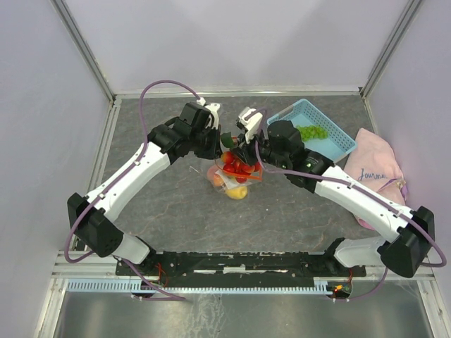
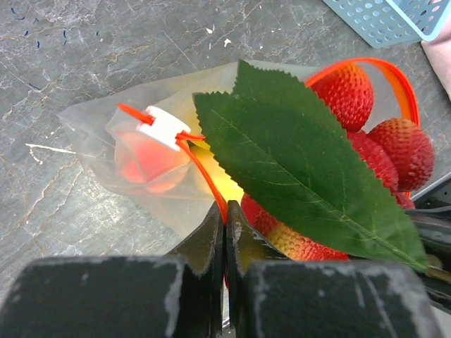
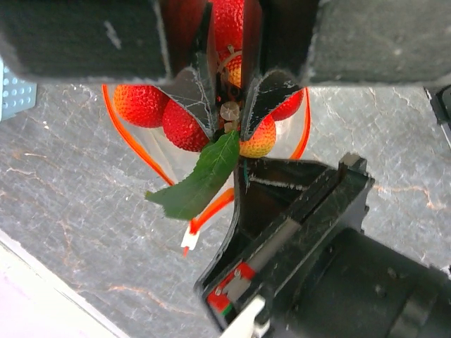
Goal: Place the food in the zip-top bag and seal the zipper
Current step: Place the fake fruit in the zipper food storage bag.
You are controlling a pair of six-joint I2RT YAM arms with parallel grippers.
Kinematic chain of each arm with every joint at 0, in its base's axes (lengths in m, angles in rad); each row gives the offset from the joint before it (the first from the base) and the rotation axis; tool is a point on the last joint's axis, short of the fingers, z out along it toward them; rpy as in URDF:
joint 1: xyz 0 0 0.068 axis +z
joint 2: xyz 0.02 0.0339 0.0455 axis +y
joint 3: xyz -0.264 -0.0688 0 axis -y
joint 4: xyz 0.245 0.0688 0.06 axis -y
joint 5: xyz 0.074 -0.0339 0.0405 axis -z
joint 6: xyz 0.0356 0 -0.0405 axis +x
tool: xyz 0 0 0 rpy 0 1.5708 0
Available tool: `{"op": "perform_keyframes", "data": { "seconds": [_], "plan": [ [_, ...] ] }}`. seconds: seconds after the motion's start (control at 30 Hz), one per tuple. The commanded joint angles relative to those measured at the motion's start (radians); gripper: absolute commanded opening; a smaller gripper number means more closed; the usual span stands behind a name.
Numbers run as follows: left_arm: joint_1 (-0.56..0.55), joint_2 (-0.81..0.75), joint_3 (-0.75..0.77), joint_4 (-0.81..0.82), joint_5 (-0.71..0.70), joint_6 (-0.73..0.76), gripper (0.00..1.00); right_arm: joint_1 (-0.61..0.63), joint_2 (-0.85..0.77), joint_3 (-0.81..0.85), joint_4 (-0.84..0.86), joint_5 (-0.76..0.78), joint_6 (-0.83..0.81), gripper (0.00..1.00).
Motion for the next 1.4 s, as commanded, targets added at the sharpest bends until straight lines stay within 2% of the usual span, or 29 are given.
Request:
{"op": "perform_keyframes", "data": {
  "seconds": [0.0, 0.1, 0.27, 0.4, 0.73, 0.9, 0.97, 1.13, 1.37],
  "plan": [
    [0.003, -0.021, 0.020, 0.035, -0.020, -0.015, 0.03, 0.003, -0.046, -0.033, 0.022, -0.049, -0.031, 0.02],
    [0.004, -0.010, 0.014, 0.036, -0.019, -0.025, 0.03, 0.003, -0.104, -0.098, 0.082, -0.101, -0.057, 0.02],
    [0.017, -0.001, 0.015, 0.037, -0.011, -0.044, 0.03, 0.003, -0.118, -0.092, -0.005, -0.173, -0.141, 0.02],
    [0.029, 0.003, 0.013, 0.039, 0.002, -0.052, 0.03, 0.004, -0.149, -0.123, -0.004, -0.192, -0.144, 0.02],
    [0.026, 0.004, 0.008, 0.049, 0.055, -0.032, 0.03, 0.003, 0.030, 0.046, -0.168, -0.097, -0.123, 0.02],
    [0.025, 0.001, -0.002, 0.050, 0.055, -0.026, 0.03, 0.003, 0.132, 0.142, -0.208, -0.012, -0.070, 0.18],
    [0.024, 0.004, -0.004, 0.050, 0.056, -0.026, 0.03, 0.003, 0.169, 0.177, -0.217, 0.020, -0.047, 0.33],
    [0.026, 0.007, -0.018, 0.060, 0.046, -0.034, 0.03, 0.003, 0.201, 0.234, -0.230, 0.033, -0.007, 0.55],
    [0.025, 0.005, -0.025, 0.060, 0.022, -0.037, 0.03, 0.003, 0.129, 0.239, -0.296, 0.053, 0.010, 0.54]
  ]
}}
